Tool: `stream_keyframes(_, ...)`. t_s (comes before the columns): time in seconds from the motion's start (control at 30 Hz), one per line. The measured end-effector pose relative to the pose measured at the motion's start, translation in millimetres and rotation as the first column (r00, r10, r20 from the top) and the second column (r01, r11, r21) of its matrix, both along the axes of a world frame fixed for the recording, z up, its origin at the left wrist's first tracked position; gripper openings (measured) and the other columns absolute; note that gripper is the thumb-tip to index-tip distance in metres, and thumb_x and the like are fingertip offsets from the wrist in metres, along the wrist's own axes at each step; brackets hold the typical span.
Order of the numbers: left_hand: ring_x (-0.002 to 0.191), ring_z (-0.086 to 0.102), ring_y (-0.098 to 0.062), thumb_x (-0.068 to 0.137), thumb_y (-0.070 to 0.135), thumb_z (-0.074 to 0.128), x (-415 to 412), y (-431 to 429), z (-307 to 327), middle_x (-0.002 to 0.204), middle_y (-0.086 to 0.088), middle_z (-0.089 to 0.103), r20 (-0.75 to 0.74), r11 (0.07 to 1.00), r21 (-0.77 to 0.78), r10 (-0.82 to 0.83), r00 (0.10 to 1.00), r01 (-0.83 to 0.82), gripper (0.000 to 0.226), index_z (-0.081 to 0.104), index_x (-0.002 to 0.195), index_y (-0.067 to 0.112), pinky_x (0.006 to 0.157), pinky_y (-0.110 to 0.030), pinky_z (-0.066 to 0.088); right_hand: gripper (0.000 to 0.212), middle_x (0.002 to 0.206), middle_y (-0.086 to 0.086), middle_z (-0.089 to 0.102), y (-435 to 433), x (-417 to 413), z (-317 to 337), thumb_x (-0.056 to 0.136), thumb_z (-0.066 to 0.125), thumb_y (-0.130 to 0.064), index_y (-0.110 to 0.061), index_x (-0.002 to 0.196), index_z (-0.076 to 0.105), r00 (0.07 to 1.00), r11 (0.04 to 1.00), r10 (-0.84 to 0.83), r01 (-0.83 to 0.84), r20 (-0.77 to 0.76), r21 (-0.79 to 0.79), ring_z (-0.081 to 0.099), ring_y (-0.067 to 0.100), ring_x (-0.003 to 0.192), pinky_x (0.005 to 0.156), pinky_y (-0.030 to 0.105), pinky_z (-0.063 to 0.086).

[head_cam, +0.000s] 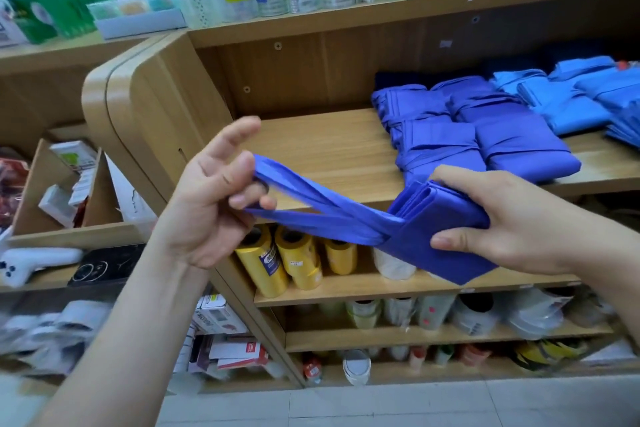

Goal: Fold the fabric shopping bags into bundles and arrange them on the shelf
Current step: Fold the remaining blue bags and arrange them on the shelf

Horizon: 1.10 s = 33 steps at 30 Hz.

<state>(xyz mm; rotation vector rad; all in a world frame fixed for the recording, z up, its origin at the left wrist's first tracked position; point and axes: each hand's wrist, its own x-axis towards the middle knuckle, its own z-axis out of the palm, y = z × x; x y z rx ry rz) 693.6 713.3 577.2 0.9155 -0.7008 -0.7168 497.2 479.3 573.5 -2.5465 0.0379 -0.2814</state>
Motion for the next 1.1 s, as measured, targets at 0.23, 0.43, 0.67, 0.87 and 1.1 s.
stream_keyframes(0.23,0.051,0.041,-0.001,0.094,0.016,0.046,-22.9,-14.5,20.0,0.085,-0.003,0.065,-0.159,0.998,-0.051,0.028,0.987,-0.036,0.048,0.048,0.139,0.031,0.036,-0.007,0.033,0.099,0.089,-0.012,0.038,48.4,9.0,5.2,0.097,0.051,-0.035,-0.071,0.119,-0.039,0.988,0.828,0.005,-0.09,-0.154,-0.554,0.054,0.013,0.077,0.065,0.031,0.048)
stream_keyframes(0.43,0.085,0.065,-0.015,0.082,-0.012,0.039,-40.2,-15.8,25.3,0.122,-0.026,0.062,0.106,0.958,-0.115,-0.252,0.962,0.264,0.089,0.027,0.147,0.048,0.057,-0.019,0.054,0.072,0.086,-0.008,0.041,56.9,22.8,8.9,0.094,0.046,-0.035,-0.066,0.135,-0.005,0.985,0.771,0.023,-0.127,-0.173,-0.624,0.054,0.017,0.077,0.051,0.031,0.032)
stream_keyframes(0.67,0.078,0.066,-0.019,0.079,-0.017,0.042,-23.9,-8.0,21.0,0.098,-0.017,0.071,0.0,0.966,0.123,0.227,0.974,-0.225,0.061,0.067,0.115,0.025,0.073,-0.029,0.055,0.053,0.087,-0.013,0.053,50.2,34.6,14.3,0.078,0.049,-0.019,-0.05,0.121,0.052,0.971,0.89,-0.005,-0.104,-0.238,-0.444,0.055,0.015,0.089,0.076,0.036,0.049)
stream_keyframes(0.87,0.119,0.05,-0.012,0.079,0.025,0.067,-18.3,18.2,26.9,0.123,0.006,0.056,0.941,0.734,0.122,0.129,0.313,-0.669,0.038,0.066,0.116,0.033,0.103,-0.03,0.041,0.061,0.084,-0.024,0.053,35.7,42.0,11.5,0.072,0.051,-0.01,-0.05,0.118,0.058,0.922,0.91,0.068,-0.214,-0.38,-0.355,0.053,0.01,0.091,0.076,0.03,0.047)
stream_keyframes(1.1,0.09,0.064,-0.025,0.077,0.033,0.062,-32.5,-11.6,9.9,0.091,0.002,0.066,0.743,0.87,-0.013,-0.322,-0.587,-0.494,0.022,0.065,0.096,0.022,0.095,-0.043,0.048,0.057,0.089,-0.032,0.057,28.5,46.2,18.0,0.072,0.062,-0.011,-0.05,0.113,0.062,0.888,0.936,0.121,-0.251,-0.444,-0.247,0.051,-0.007,0.082,0.07,0.014,0.041)
